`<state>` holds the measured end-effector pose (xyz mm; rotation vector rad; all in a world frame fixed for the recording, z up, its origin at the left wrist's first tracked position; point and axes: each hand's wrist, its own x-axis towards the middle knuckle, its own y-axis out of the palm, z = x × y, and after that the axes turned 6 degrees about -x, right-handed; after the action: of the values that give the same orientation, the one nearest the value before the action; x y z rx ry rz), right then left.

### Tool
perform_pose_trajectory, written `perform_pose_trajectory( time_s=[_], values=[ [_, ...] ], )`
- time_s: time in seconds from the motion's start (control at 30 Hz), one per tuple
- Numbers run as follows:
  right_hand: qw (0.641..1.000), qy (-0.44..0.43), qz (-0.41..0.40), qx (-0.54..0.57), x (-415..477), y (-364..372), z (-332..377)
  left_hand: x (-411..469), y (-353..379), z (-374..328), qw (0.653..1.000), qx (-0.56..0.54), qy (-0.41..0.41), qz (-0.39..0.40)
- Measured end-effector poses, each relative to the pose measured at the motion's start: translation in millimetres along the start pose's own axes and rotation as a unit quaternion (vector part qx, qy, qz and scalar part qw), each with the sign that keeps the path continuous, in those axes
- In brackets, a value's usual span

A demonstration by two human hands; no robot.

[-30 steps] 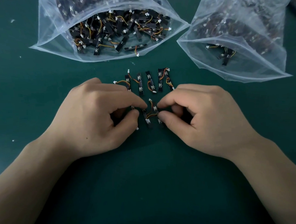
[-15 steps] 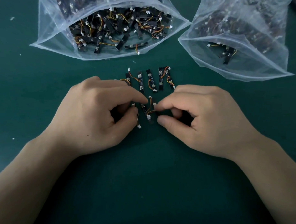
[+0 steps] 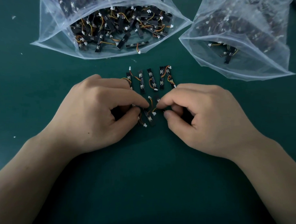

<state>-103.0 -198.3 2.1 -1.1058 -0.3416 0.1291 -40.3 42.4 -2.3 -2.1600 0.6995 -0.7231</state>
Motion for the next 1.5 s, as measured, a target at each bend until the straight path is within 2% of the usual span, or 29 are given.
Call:
perform_pose_trajectory(
  time_s=[0.27,0.47,0.63,1.1,1.5],
  values=[
    [0.999,0.032,-0.021,0.008,0.0,2.6,1.3,-0.2,1.9,4.3,1.0,-0.007,0.01,-0.007],
    [1.0,0.01,-0.003,0.014,0.6,1.2,1.1,-0.1,3.3,7.9,1.0,-0.018,0.009,-0.011],
    [0.999,0.034,-0.012,0.032,-0.4,-0.4,-0.8,-0.8,3.5,7.5,0.999,-0.026,0.001,-0.02],
    [0.999,0.03,-0.007,0.014,-1.4,0.7,-2.7,-3.3,3.8,6.5,0.999,-0.028,0.018,-0.03],
    [0.999,0.045,-0.016,0.02,-0.7,0.2,-1.7,-2.3,0.8,5.3,0.999,-0.05,0.021,0.002]
  ],
)
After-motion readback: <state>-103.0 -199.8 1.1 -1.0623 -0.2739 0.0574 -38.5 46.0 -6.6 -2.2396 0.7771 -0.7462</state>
